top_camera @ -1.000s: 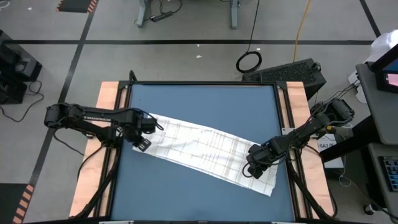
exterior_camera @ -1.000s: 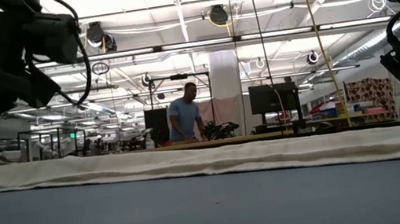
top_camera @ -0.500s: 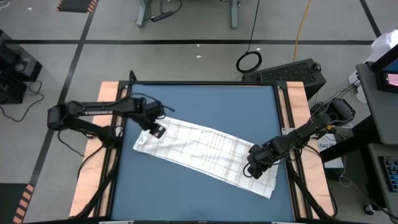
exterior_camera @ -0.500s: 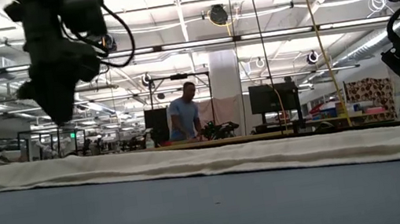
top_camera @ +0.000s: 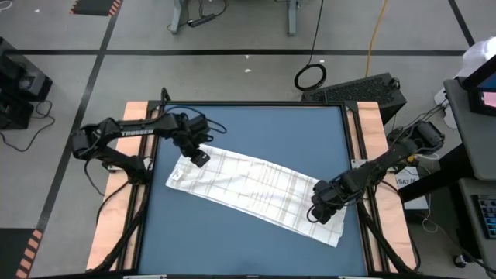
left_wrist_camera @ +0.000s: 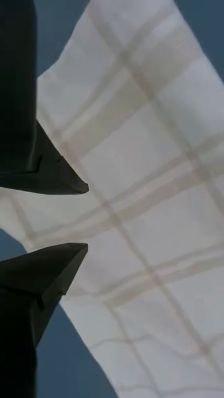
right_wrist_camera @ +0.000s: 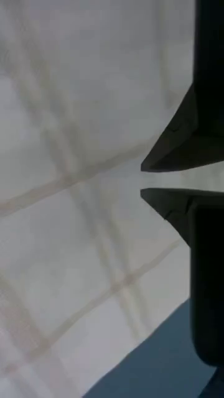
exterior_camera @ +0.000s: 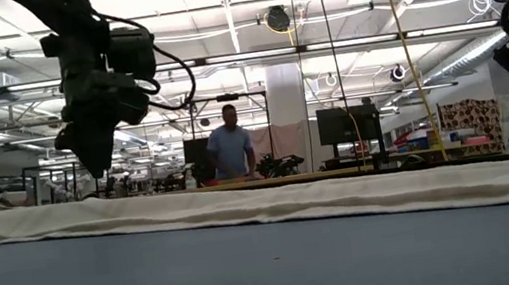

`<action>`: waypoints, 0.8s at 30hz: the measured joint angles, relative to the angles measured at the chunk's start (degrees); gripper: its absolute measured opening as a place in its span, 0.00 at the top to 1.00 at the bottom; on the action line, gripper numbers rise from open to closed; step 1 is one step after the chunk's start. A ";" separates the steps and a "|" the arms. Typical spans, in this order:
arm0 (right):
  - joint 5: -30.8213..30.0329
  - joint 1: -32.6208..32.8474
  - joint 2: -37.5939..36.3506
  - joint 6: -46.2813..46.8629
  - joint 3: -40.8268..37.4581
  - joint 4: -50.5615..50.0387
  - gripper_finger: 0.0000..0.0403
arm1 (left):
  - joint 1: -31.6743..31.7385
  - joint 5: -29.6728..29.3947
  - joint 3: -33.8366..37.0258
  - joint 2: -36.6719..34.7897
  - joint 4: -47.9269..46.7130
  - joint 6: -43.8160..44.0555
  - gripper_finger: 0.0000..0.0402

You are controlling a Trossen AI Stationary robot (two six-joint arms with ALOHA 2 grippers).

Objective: Roll towel into tight, uniform cylinder
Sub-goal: Roll the white towel

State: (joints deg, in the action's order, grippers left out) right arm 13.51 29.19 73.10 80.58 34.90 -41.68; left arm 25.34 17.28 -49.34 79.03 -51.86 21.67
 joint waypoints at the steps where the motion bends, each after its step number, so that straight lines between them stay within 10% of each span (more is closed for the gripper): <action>1: -0.03 0.35 -0.54 0.50 0.35 -0.87 0.86 | 0.13 0.02 0.00 0.18 0.21 -0.09 0.65; 7: -2.70 2.02 -4.07 4.35 1.86 0.18 0.78 | 0.93 0.21 0.00 0.35 2.44 -3.12 0.65; 14: -19.86 0.91 -3.84 2.15 2.18 21.17 0.80 | 2.43 3.94 1.60 1.70 4.89 -7.91 0.65; 24: -17.86 -1.09 12.33 -2.63 2.16 42.80 0.98 | -0.40 3.48 6.03 7.30 14.30 -8.69 0.65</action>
State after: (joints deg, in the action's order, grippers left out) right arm -4.35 28.10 85.43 77.96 37.06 1.13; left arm 24.94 20.75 -43.31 86.33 -37.56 12.97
